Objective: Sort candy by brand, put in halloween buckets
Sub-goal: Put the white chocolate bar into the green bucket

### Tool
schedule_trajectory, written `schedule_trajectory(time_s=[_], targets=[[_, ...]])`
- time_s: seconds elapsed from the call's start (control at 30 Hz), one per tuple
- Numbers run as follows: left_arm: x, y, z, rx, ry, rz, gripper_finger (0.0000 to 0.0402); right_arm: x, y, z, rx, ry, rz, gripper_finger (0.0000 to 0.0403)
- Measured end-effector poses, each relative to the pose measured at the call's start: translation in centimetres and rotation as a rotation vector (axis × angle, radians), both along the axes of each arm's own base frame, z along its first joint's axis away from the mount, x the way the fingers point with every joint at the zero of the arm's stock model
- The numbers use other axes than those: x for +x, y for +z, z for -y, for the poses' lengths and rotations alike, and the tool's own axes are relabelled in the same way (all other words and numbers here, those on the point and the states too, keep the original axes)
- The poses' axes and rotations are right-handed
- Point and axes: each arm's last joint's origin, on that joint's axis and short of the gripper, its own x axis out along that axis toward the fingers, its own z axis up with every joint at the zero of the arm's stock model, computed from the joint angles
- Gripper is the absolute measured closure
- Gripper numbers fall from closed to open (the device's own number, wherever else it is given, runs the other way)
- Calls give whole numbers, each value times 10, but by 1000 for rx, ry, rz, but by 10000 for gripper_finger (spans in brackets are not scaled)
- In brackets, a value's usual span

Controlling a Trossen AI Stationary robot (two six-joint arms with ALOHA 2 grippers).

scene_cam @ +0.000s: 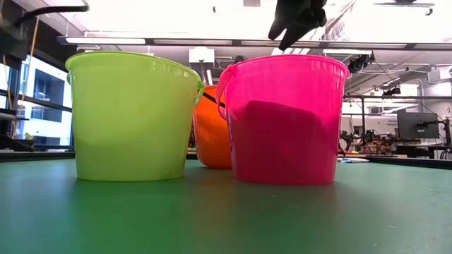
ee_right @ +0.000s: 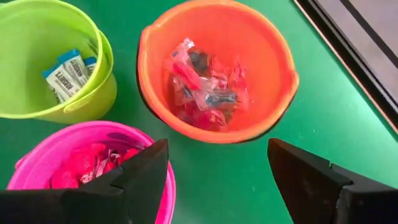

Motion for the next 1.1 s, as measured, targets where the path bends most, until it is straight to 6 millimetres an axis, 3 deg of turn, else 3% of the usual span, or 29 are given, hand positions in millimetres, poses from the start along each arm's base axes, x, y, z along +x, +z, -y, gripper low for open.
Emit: schedule_trajectory(time_s=[0.13, 0.4, 0.57, 0.87, 1.0, 1.1], targets=[[-4, -23, 18, -65, -84, -128, 188, 0, 0, 0, -3, 3, -1, 135], [-1, -49, 28, -100, -138, -215, 188, 0, 0, 0, 2, -3, 4, 135], [-6, -47, 32, -130, -242, -195, 188, 0, 0, 0, 12, -17, 10, 135], [-33, -27, 51, -186, -766, 23, 188, 1, 0, 0, 12, -15, 9, 135], [-46, -28, 62, -253, -1000, 33, 188, 1, 0, 0, 15, -18, 11, 135], [-53, -36, 63, -273, -1066, 35, 188, 1, 0, 0, 27, -34, 17, 135]])
